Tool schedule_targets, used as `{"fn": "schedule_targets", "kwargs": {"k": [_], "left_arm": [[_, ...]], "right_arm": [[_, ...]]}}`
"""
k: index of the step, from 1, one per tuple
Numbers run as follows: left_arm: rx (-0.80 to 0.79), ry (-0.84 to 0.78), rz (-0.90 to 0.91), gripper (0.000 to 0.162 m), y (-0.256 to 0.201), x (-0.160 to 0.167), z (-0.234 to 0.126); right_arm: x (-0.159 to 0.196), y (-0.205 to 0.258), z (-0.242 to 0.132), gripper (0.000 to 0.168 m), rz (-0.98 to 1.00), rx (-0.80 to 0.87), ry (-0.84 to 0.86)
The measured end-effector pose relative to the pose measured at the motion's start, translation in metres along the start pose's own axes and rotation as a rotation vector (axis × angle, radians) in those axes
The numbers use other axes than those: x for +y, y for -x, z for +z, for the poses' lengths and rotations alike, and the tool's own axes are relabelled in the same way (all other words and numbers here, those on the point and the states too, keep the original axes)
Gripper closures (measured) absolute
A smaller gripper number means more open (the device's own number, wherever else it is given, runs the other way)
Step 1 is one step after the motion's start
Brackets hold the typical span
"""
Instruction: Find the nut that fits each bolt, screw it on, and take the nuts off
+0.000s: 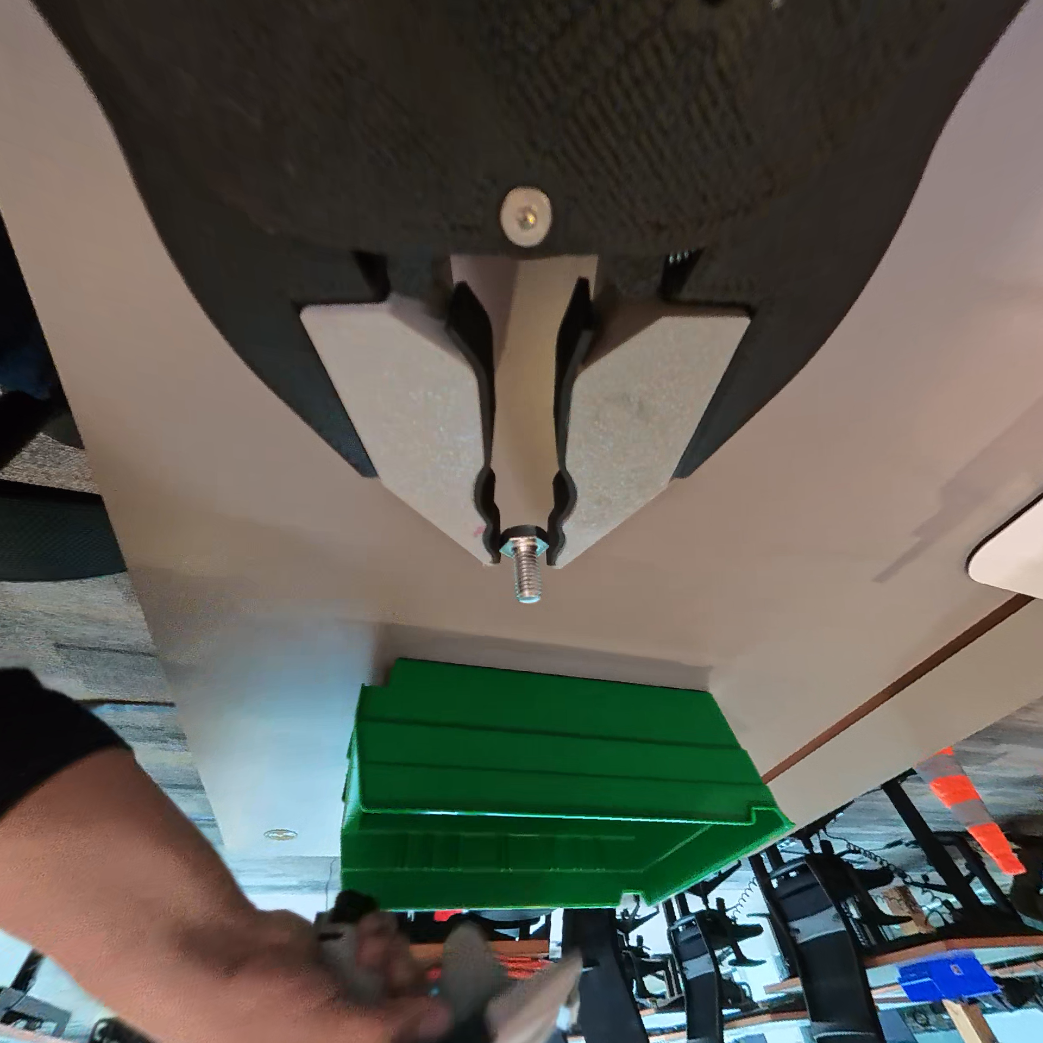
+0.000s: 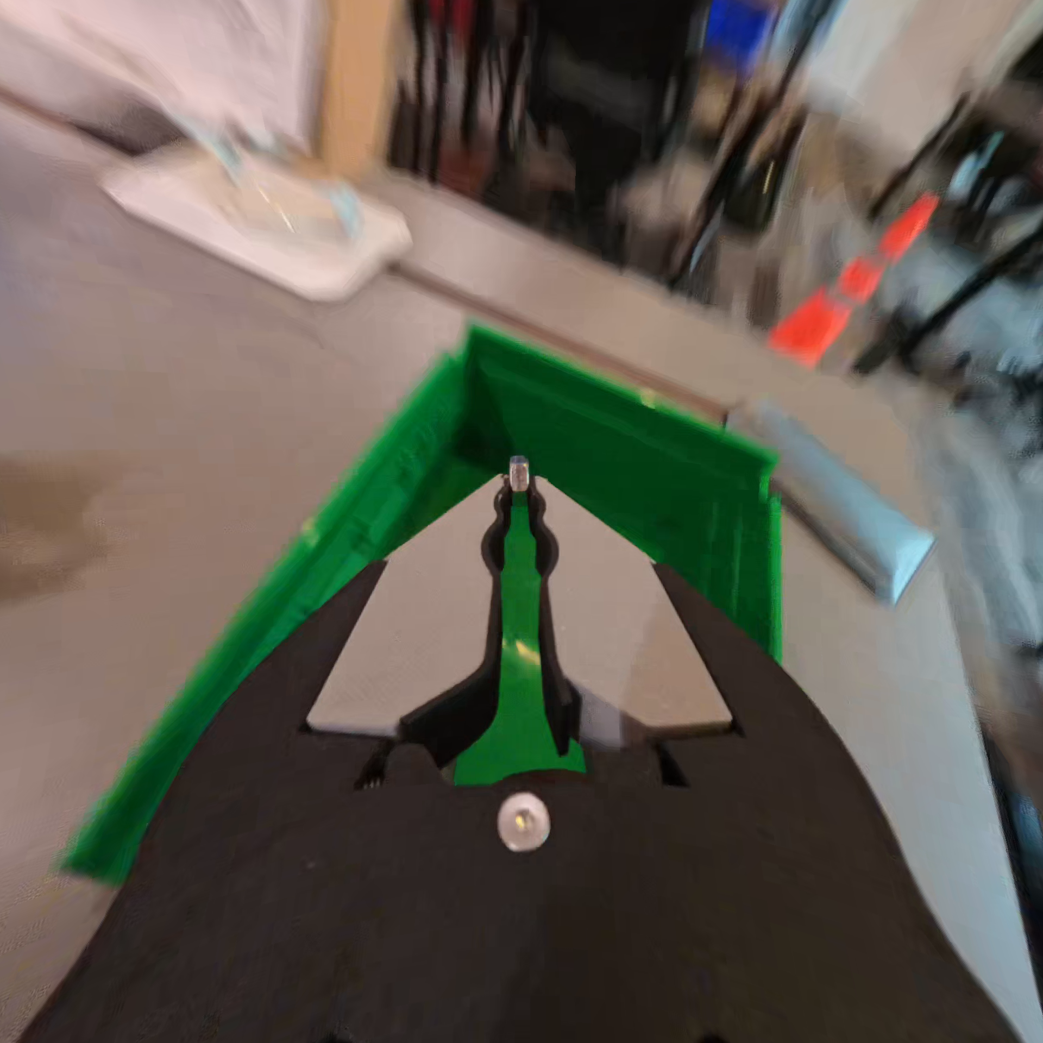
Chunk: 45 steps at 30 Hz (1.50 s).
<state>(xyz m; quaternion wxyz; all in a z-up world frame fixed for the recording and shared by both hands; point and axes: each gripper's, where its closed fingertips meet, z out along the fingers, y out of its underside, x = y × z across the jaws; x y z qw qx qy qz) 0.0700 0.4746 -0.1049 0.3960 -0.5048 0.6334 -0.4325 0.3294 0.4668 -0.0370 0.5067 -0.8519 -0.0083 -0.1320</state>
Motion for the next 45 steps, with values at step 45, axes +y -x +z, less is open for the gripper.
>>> {"fn": "schedule_targets", "kwargs": {"k": [45], "left_arm": [[-0.179, 0.151, 0.114, 0.139, 0.018, 0.02, 0.004]], "right_arm": [[0.071, 0.038, -0.036, 0.162, 0.073, -0.078, 0.277]]}}
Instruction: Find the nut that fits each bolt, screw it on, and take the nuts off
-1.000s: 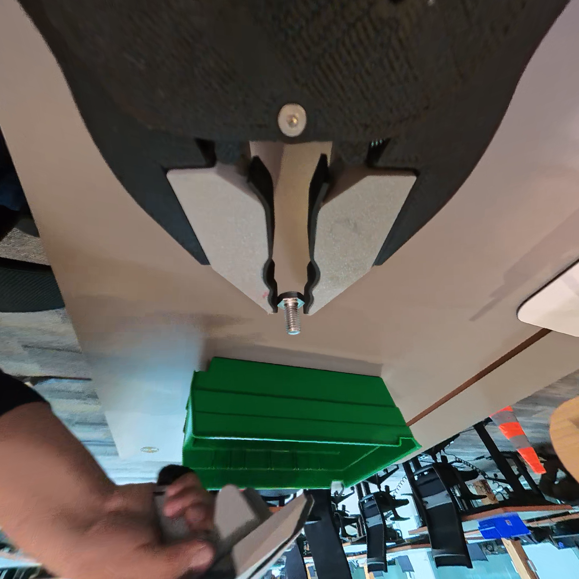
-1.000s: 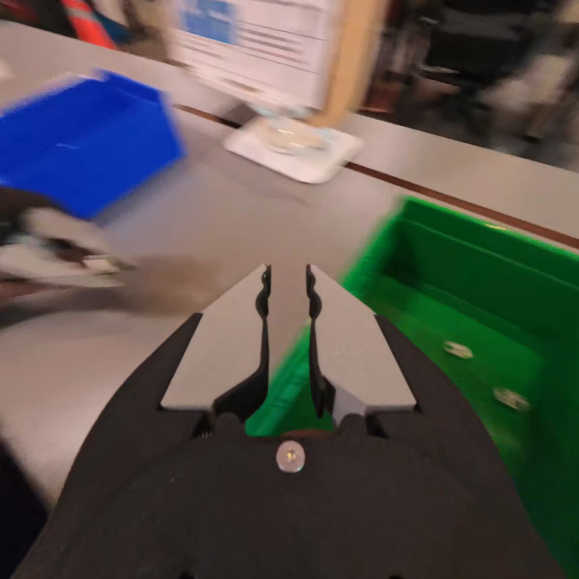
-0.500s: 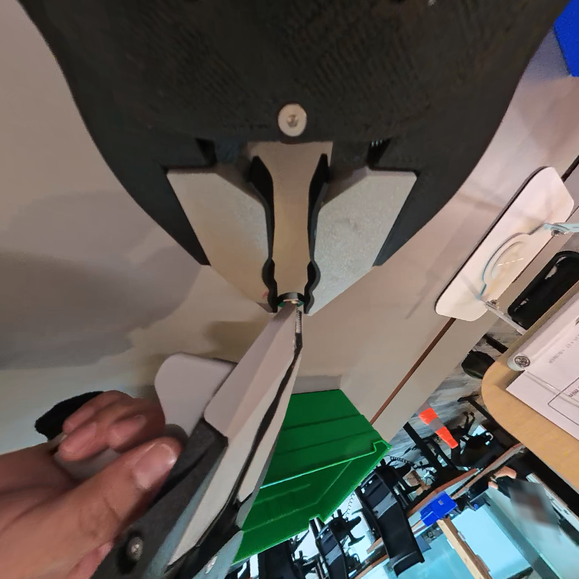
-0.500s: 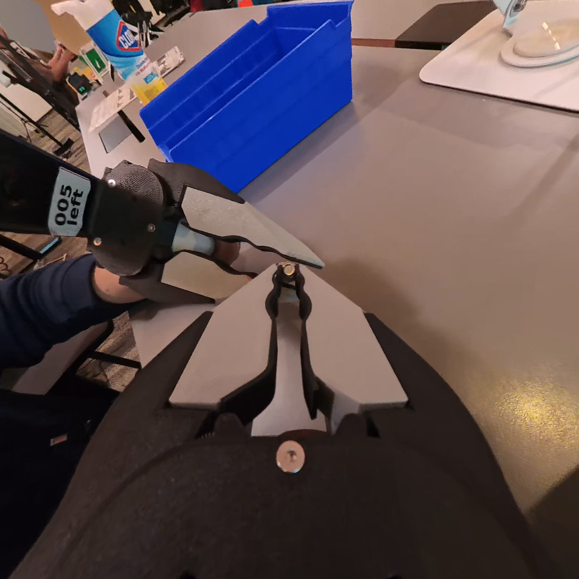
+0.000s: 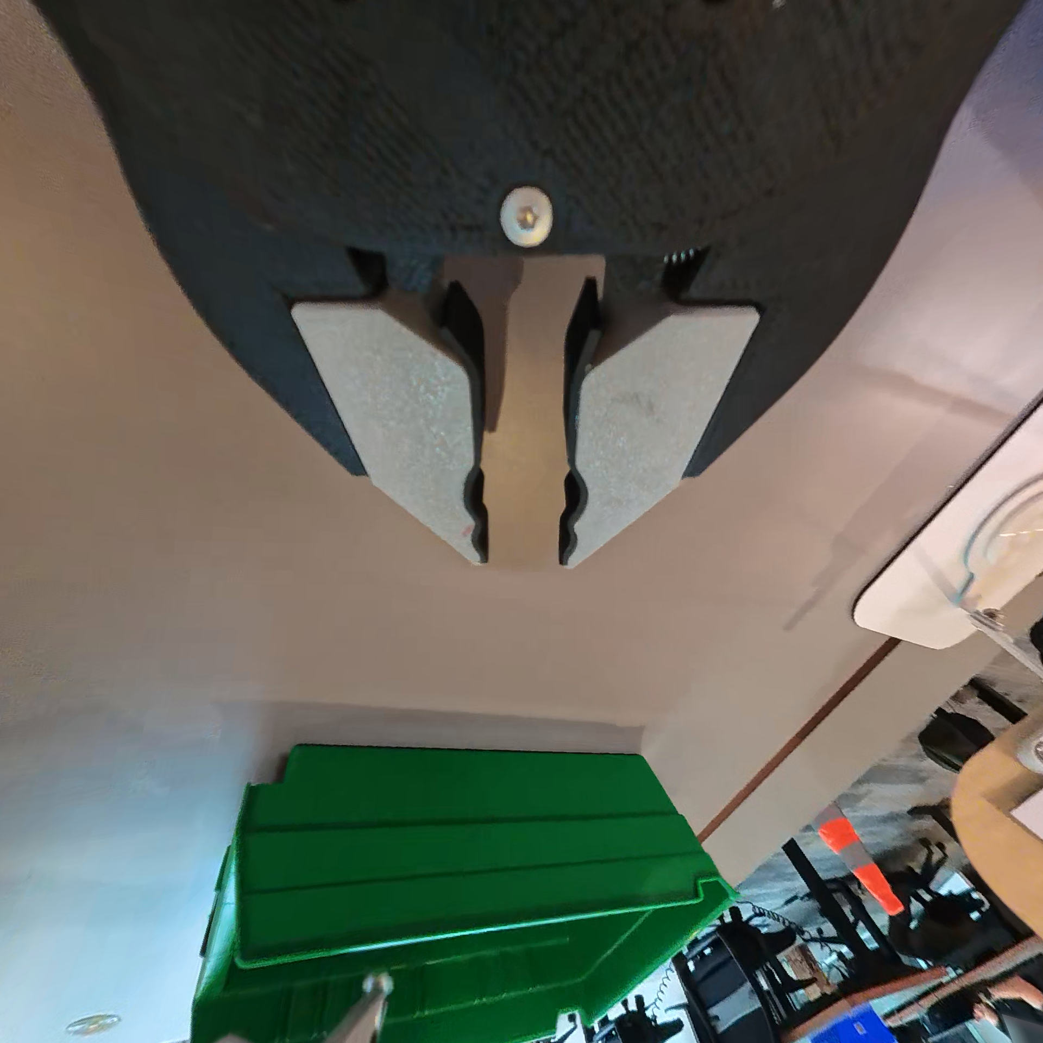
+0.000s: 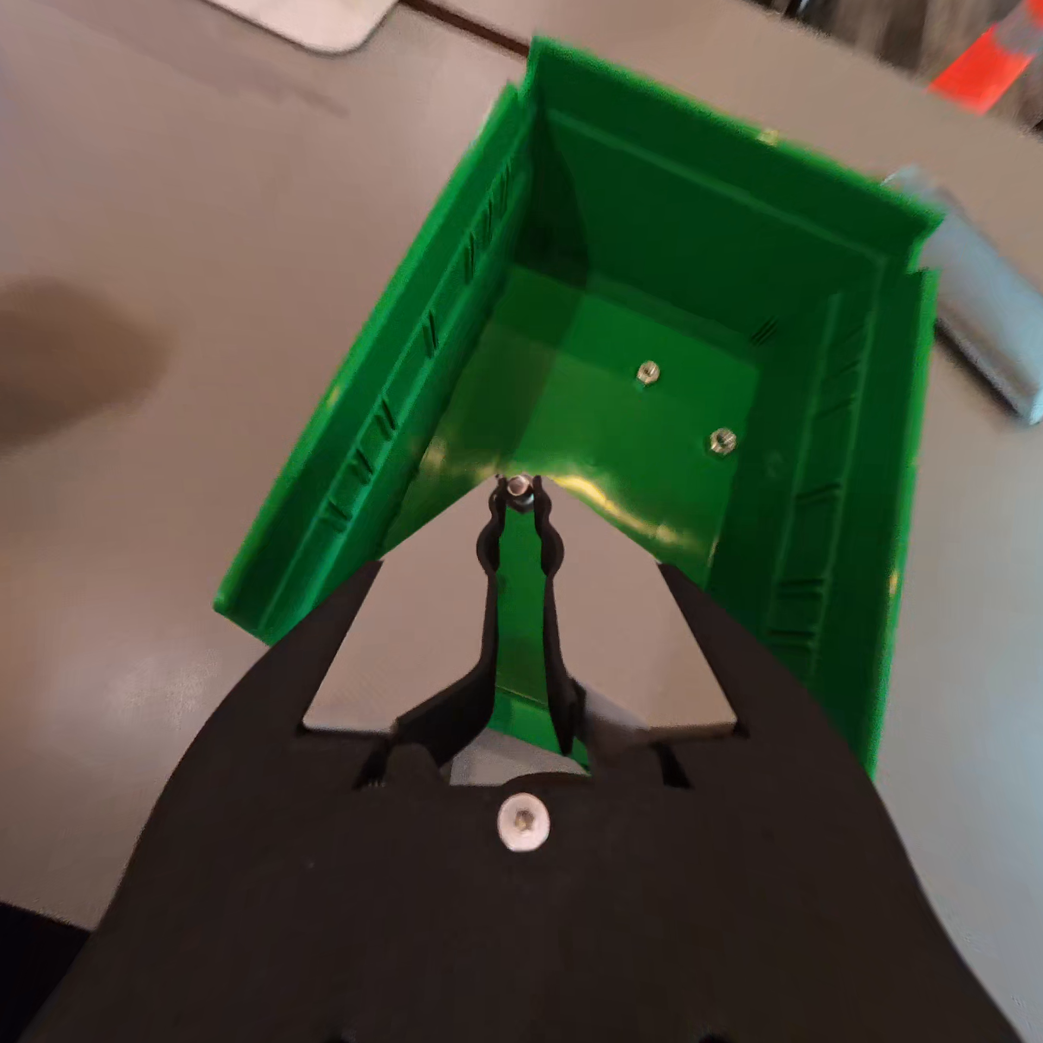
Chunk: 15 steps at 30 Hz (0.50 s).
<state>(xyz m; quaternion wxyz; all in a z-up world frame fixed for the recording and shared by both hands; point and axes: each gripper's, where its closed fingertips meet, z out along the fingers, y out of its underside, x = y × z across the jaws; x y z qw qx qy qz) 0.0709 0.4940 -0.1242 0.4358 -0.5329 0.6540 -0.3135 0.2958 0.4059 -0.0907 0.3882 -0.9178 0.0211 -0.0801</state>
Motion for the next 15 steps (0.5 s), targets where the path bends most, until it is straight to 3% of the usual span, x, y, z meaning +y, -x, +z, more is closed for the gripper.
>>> {"fn": "schedule_targets", "kwargs": {"k": [2, 4, 6, 11, 15], "left_arm": [[0.004, 0.005, -0.01, 0.138, 0.001, 0.002, 0.001], [0.004, 0.007, -0.018, 0.138, 0.002, 0.003, 0.001], [0.008, 0.003, -0.035, 0.137, 0.004, 0.004, 0.0], [0.028, -0.016, -0.073, 0.135, 0.007, 0.002, -0.005], [0.05, -0.054, -0.184, 0.134, 0.009, 0.0, -0.027]], "right_arm": [[0.015, 0.005, 0.009, 0.156, -0.002, -0.044, 0.064], [0.008, 0.006, 0.01, 0.15, -0.051, 0.018, 0.035], [-0.018, 0.029, 0.004, 0.15, -0.089, -0.003, -0.075], [-0.103, 0.133, -0.016, 0.149, -0.156, -0.262, -0.435], [-0.133, 0.206, 0.004, 0.149, -0.217, -0.413, -0.562]]}}
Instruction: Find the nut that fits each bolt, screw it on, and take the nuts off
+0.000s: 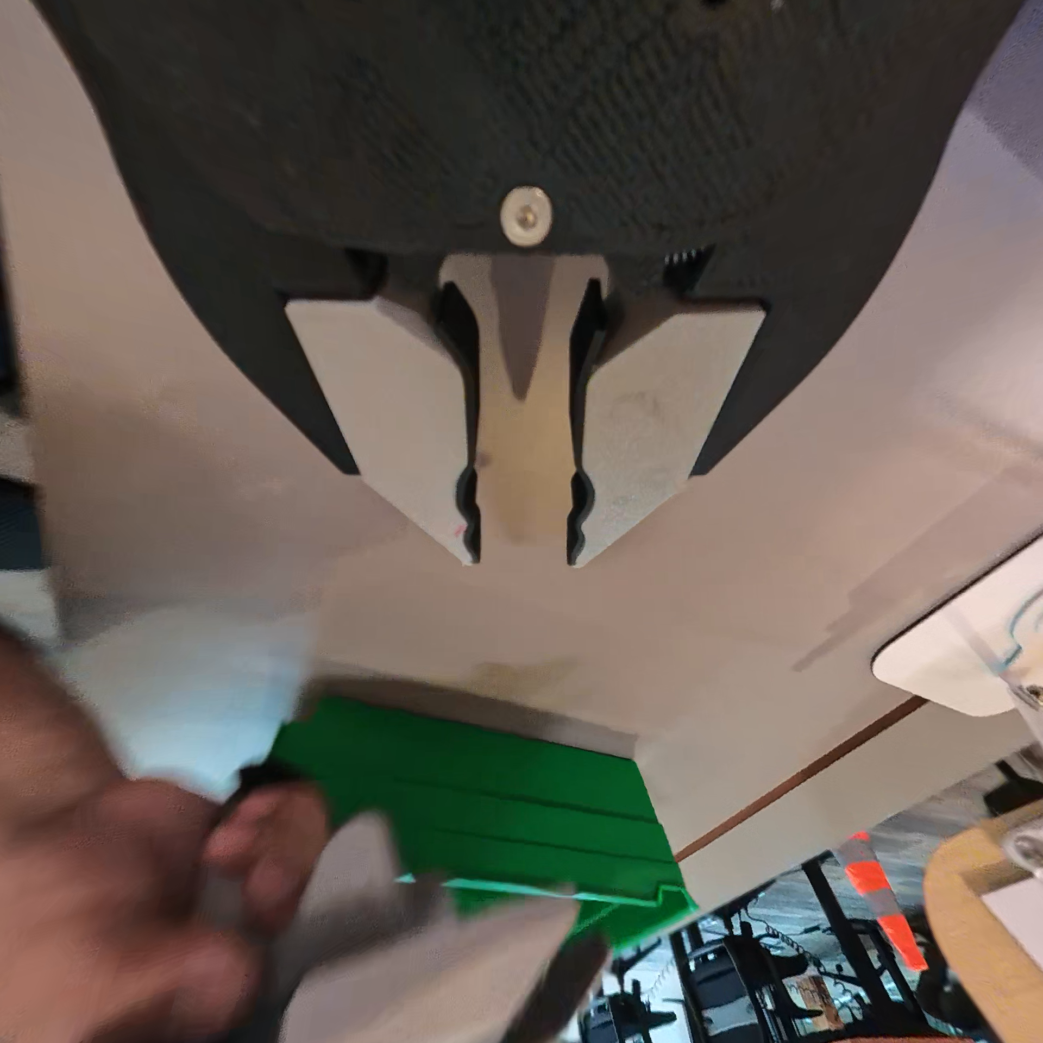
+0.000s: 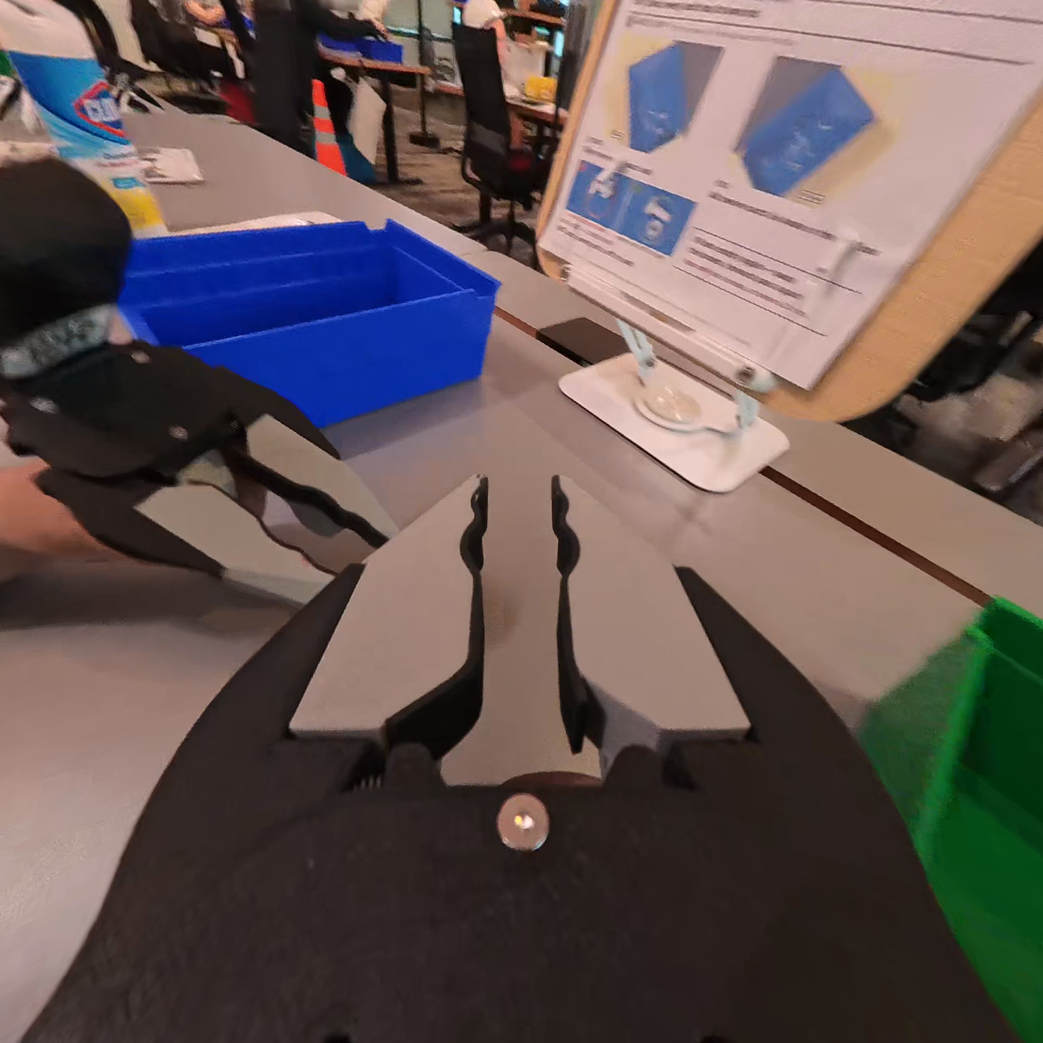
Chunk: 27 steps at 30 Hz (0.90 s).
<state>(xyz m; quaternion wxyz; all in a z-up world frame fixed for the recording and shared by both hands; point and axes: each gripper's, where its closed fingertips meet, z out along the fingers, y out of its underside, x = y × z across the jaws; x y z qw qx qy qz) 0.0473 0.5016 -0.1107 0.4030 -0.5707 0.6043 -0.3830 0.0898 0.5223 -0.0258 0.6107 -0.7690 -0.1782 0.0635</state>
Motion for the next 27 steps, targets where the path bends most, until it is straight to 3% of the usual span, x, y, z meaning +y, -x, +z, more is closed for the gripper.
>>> {"fn": "schedule_targets", "kwargs": {"k": [3, 5, 9, 11, 13, 16, 19, 21, 25, 27], "left_arm": [[-0.016, -0.067, -0.056, 0.141, 0.003, -0.017, -0.054], [-0.108, -0.007, -0.071, 0.133, 0.024, -0.013, -0.101], [-0.373, 0.265, -0.151, 0.122, 0.1, 0.028, -0.193], [-0.408, 0.402, -0.264, 0.12, 0.131, 0.058, -0.216], [-0.404, 0.526, -0.374, 0.121, 0.154, 0.09, -0.222], [-0.389, 0.668, -0.49, 0.142, 0.173, 0.134, -0.214], [-0.385, 0.816, -0.585, 0.135, 0.178, 0.17, -0.206], [-0.43, 0.85, -0.547, 0.154, 0.187, 0.175, -0.207], [-0.508, 0.957, -0.412, 0.155, 0.195, 0.176, -0.223], [-0.547, 0.863, -0.361, 0.155, 0.199, 0.153, -0.223]], "right_arm": [[0.015, 0.018, 0.037, 0.149, -0.048, -0.046, -0.006], [0.029, 0.021, 0.05, 0.148, -0.065, -0.05, 0.02], [0.044, 0.03, 0.051, 0.148, -0.078, -0.087, 0.037], [0.043, 0.03, 0.05, 0.148, -0.124, -0.066, 0.04], [0.037, 0.035, 0.047, 0.148, -0.141, -0.067, 0.017], [0.035, 0.036, 0.044, 0.148, -0.155, -0.057, 0.002], [0.039, 0.035, 0.042, 0.148, -0.163, -0.048, 0.016], [0.043, 0.03, 0.042, 0.148, -0.178, -0.016, 0.04], [0.039, 0.033, 0.04, 0.149, -0.16, -0.038, 0.023], [0.041, 0.036, 0.04, 0.149, -0.123, -0.072, 0.036]]}}
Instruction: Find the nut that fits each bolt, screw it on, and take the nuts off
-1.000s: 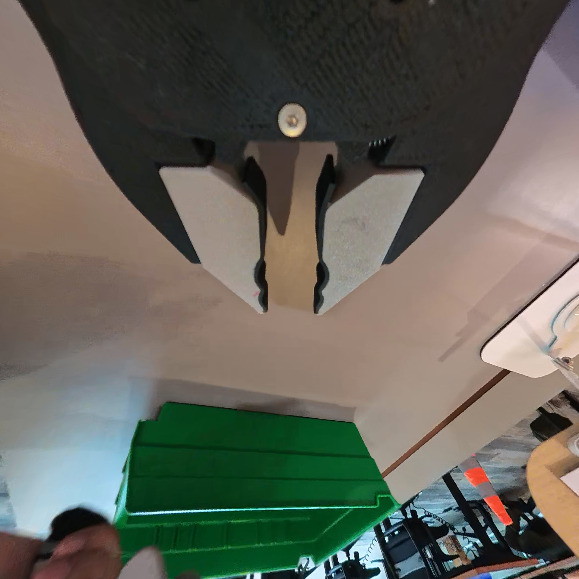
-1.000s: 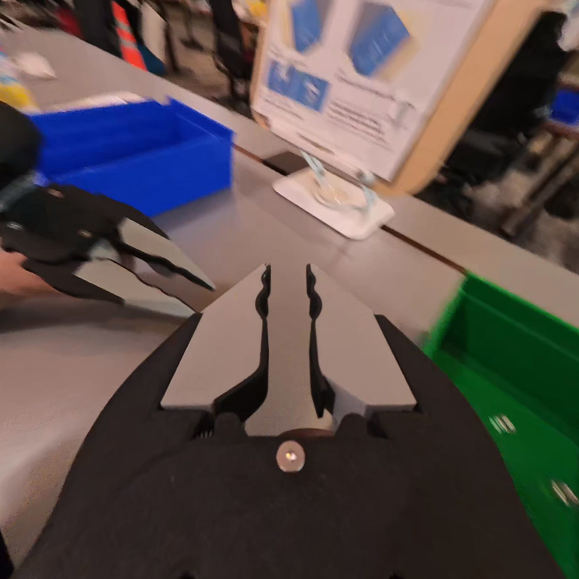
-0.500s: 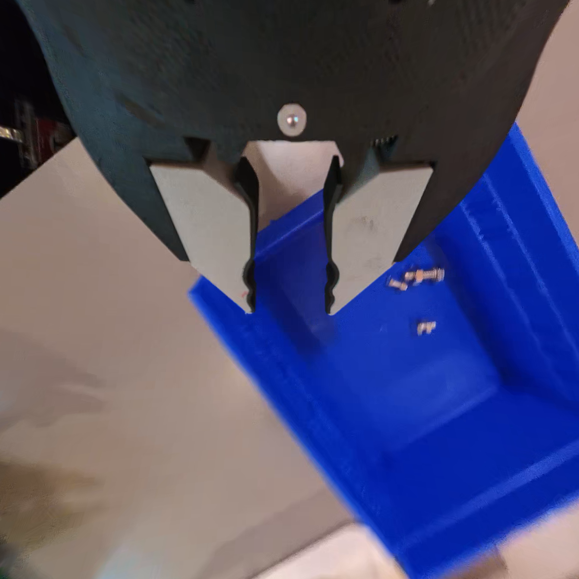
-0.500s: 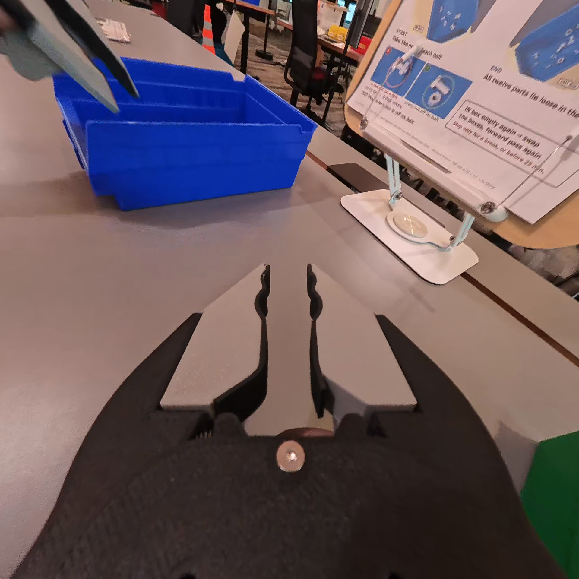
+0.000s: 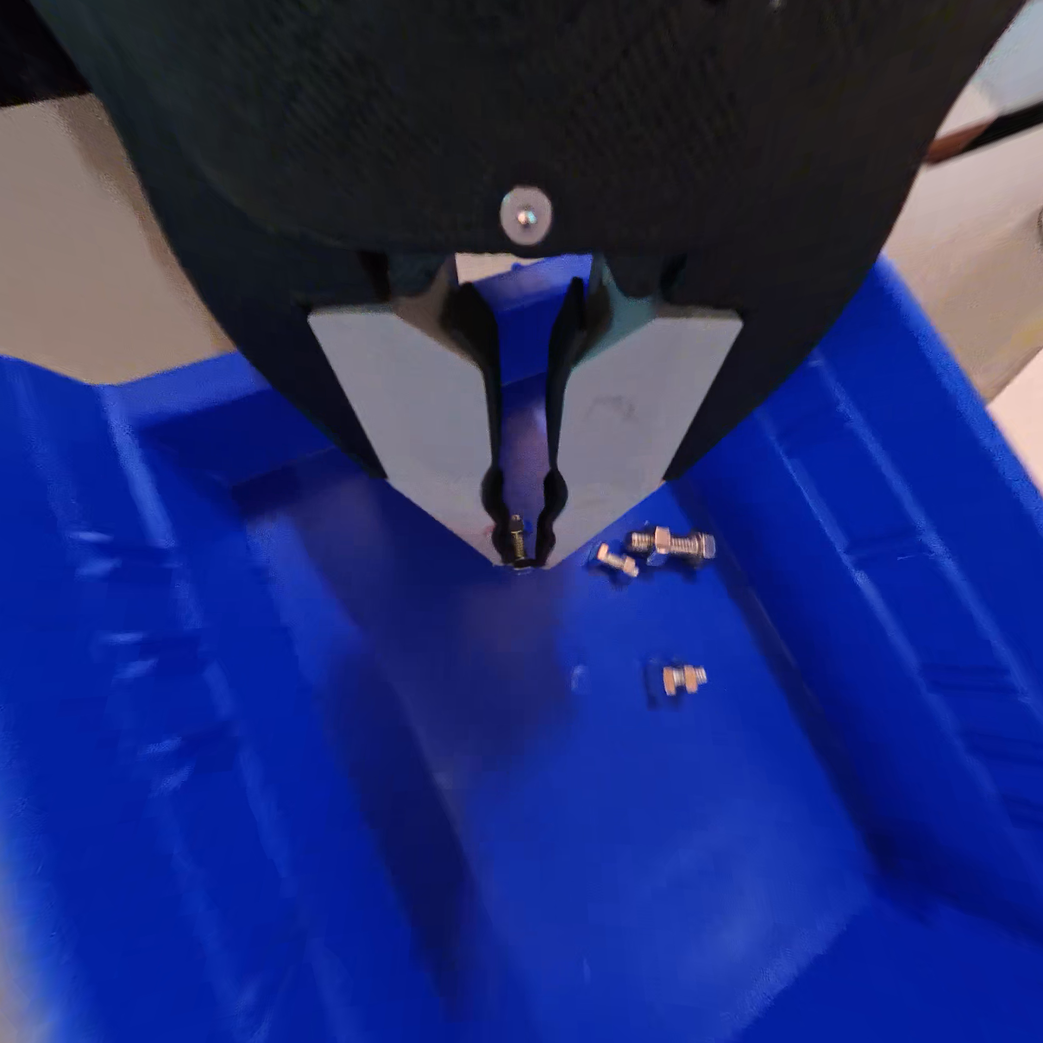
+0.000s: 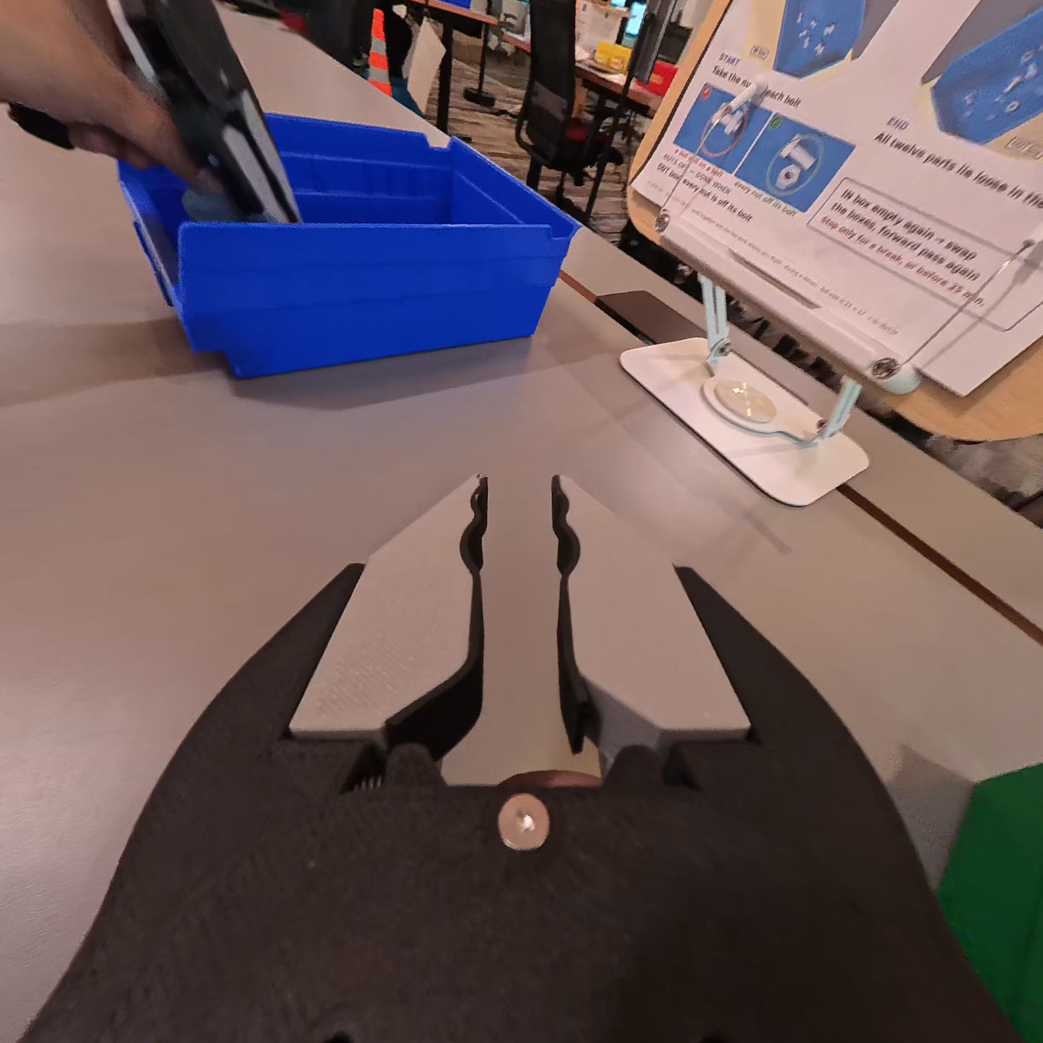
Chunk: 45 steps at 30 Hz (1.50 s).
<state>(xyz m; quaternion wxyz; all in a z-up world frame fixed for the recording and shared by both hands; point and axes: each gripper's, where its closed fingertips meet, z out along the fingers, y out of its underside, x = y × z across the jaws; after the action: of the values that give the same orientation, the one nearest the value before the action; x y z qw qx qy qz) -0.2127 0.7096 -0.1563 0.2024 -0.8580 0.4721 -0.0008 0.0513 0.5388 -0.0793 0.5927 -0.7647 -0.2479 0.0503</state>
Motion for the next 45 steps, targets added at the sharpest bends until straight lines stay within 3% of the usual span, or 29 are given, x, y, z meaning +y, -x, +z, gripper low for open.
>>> {"fn": "schedule_targets", "kwargs": {"k": [3, 7, 11, 15, 18, 20, 23, 34, 41, 45], "left_arm": [[0.134, -0.303, -0.033, 0.155, -0.036, -0.044, -0.053], [0.498, -0.77, -0.035, 0.155, -0.146, -0.087, -0.135], [0.727, -0.922, -0.067, 0.155, -0.22, -0.109, -0.142], [1.062, -0.935, -0.16, 0.155, -0.254, -0.119, -0.147], [1.181, -0.931, -0.203, 0.155, -0.256, -0.121, -0.151], [1.202, -0.907, -0.189, 0.155, -0.261, -0.119, -0.15], [1.174, -0.915, -0.213, 0.155, -0.262, -0.117, -0.141], [1.296, -0.895, -0.281, 0.156, -0.277, -0.111, -0.128], [1.071, -0.873, -0.237, 0.159, -0.257, -0.097, -0.109], [0.89, -0.848, -0.163, 0.157, -0.24, -0.081, -0.094]], "right_arm": [[0.0, 0.007, 0.001, 0.148, 0.066, -0.069, -0.004], [-0.018, 0.025, -0.007, 0.141, 0.061, -0.176, -0.117], [-0.04, 0.063, -0.019, 0.144, 0.047, -0.349, -0.229], [-0.049, 0.061, -0.023, 0.136, 0.039, -0.312, -0.294], [-0.047, 0.059, -0.024, 0.139, -0.096, -0.242, -0.294], [-0.046, 0.053, -0.021, 0.147, -0.19, -0.147, -0.286], [-0.045, 0.053, -0.017, 0.145, -0.298, -0.052, -0.27], [-0.037, 0.066, -0.008, 0.15, -0.398, -0.034, -0.228], [-0.015, 0.071, 0.005, 0.15, -0.264, -0.17, -0.116], [0.022, 0.081, 0.018, 0.15, -0.038, -0.36, 0.102]]}}
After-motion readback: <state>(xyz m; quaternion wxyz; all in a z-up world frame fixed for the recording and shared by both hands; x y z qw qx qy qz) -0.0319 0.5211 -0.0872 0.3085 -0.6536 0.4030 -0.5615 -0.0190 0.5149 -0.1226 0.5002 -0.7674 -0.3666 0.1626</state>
